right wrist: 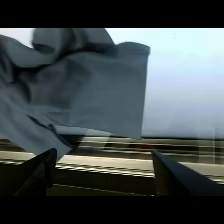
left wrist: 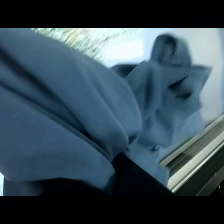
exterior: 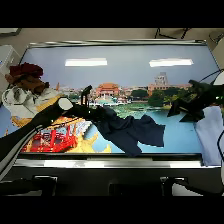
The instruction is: Fold the clothes and pants, and hang the long-sleeved shirts on hangers.
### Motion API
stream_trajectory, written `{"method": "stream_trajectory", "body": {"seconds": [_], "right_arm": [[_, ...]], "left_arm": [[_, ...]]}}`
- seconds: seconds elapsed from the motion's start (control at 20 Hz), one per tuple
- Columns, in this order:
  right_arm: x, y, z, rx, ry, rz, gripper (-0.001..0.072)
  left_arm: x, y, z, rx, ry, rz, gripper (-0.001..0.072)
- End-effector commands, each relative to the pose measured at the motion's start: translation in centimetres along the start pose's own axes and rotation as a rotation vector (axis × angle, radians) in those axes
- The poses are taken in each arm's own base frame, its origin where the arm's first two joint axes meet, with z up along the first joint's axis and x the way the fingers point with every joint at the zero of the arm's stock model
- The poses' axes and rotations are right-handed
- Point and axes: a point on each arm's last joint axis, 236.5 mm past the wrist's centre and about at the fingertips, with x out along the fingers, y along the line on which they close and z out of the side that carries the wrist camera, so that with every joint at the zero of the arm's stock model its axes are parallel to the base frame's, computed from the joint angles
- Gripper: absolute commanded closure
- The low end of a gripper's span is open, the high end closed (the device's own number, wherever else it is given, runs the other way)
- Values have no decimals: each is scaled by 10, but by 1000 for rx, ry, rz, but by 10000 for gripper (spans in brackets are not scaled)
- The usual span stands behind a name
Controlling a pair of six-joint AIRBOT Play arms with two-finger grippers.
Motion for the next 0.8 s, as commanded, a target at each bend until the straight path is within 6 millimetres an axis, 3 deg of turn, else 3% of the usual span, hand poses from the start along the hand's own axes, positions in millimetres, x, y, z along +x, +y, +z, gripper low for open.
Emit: {"method": "stream_trajectory", "body": {"seconds": [0.0,0.05,0.15,0.25,0.35,0.4,0.5,0.65,0.75], "right_arm": [[41,-21,-8,0,44,-57,19],[44,-29,-9,0,45,-86,13],[43,-53,-9,0,46,-189,12],[44,-70,-13,9,63,-245,11],[54,-76,-21,24,92,-242,11],[62,-77,-27,31,110,-239,10],[77,-73,-37,40,143,-207,9],[94,-61,-52,59,191,-138,7],[101,-57,-56,68,202,-112,7]], "left_arm": [[-31,19,-37,-27,223,-12,-6],[-48,20,-37,4,245,-28,12],[-89,37,-12,23,162,28,15],[-130,71,17,3,50,130,15],[-150,110,29,-89,-2,188,15],[-148,123,31,-131,-13,185,15],[-127,137,34,-198,-8,145,15],[-80,125,37,-230,34,13,15],[-53,117,30,-230,87,-34,18]]}}
